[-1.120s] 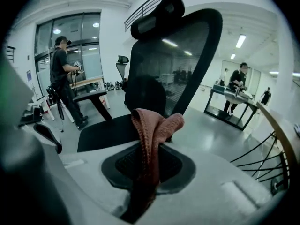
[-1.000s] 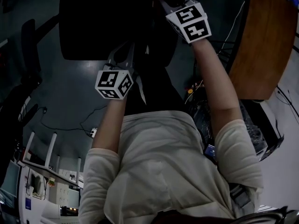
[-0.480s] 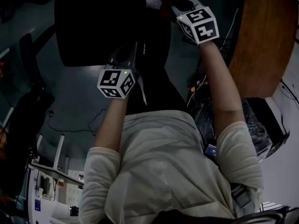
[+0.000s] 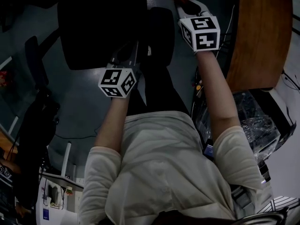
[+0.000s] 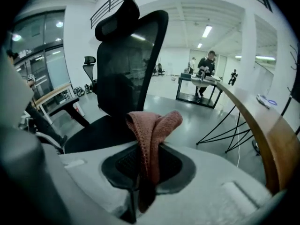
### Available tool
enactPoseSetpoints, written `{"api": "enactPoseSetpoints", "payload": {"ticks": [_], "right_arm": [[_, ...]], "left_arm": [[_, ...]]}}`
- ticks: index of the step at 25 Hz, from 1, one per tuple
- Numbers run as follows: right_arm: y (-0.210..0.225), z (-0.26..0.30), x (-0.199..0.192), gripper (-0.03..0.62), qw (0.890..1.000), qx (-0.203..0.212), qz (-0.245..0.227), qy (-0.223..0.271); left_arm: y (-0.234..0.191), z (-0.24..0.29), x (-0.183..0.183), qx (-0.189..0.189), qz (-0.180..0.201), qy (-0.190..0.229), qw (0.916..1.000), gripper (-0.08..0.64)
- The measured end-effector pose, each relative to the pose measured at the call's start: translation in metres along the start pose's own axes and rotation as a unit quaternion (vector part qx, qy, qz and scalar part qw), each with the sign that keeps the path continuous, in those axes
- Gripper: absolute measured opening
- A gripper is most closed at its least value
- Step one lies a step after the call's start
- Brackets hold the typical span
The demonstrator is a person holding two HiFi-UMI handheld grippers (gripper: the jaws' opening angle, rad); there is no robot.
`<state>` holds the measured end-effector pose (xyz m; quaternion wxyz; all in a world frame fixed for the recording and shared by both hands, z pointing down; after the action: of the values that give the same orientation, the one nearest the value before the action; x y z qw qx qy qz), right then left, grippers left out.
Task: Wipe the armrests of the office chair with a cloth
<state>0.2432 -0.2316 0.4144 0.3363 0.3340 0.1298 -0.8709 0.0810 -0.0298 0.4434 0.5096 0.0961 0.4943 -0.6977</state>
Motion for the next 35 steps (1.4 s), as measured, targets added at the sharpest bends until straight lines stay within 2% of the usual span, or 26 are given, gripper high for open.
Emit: {"api": "enactPoseSetpoints", "payload": {"ticks": [3,7,10,13,15,18,21,23,26,28,31,33,35], "right_arm": [[-0.048,-0.003,0.013,0.046,0.998,0.001,0.054,0.039],[-0.112,0.01,0.012,0.046,0.99,0.006,0.127,0.053],[-0.132,0.027,0.003,0.047,0.982,-0.027,0.181,0.048],[-0.134,0.034,-0.003,0.046,0.967,-0.079,0.234,0.056],[-0.135,0.032,-0.003,0.046,0.954,-0.098,0.273,0.071],[-0.144,0.027,-0.009,0.044,0.934,-0.105,0.333,0.078],[-0.156,0.023,-0.023,0.044,0.925,-0.116,0.357,0.066],[-0.161,0.02,-0.034,0.044,0.914,-0.119,0.383,0.063],[-0.169,0.016,-0.047,0.044,0.893,-0.118,0.429,0.065],[-0.175,0.011,-0.057,0.044,0.885,-0.117,0.447,0.063],[-0.181,0.0,-0.07,0.044,0.879,-0.111,0.459,0.067],[-0.184,-0.006,-0.077,0.044,0.885,-0.103,0.449,0.068],[-0.19,-0.012,-0.084,0.044,0.892,-0.094,0.436,0.067]], "left_arm": [[-0.019,-0.018,0.005,-0.006,0.005,-0.011,0.9999,0.012],[-0.052,-0.045,0.02,-0.008,0.029,-0.028,0.9992,0.012],[-0.075,-0.061,0.03,-0.004,0.035,-0.027,0.999,0.012],[-0.092,-0.071,0.03,-0.008,0.043,-0.038,0.9983,0.012],[-0.099,-0.073,0.03,-0.015,0.048,-0.044,0.9978,0.012],[-0.102,-0.074,0.031,-0.031,0.049,-0.045,0.9973,0.012],[-0.099,-0.075,0.028,-0.054,0.055,-0.052,0.9957,0.012],[-0.097,-0.074,0.025,-0.068,0.063,-0.057,0.9941,0.012],[-0.098,-0.076,0.019,-0.07,0.062,-0.056,0.9941,0.012],[-0.096,-0.08,0.011,-0.067,0.054,-0.057,0.9947,0.012],[-0.088,-0.085,-0.002,-0.068,0.068,-0.065,0.9932,0.012],[-0.083,-0.089,-0.011,-0.066,0.076,-0.069,0.9926,0.013],[-0.079,-0.095,-0.021,-0.06,0.068,-0.065,0.9938,0.014]]}}
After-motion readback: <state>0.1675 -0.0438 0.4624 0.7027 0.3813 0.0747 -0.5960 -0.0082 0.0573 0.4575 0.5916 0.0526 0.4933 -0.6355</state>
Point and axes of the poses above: the fingertips, and each gripper's own axes: z forward along the fingers, y to its right, x out of its top, the point moved 9 cm from there along -z, backward along the fingers, and after that the axes turned 1 degree about -z, right-handed, at the moved point
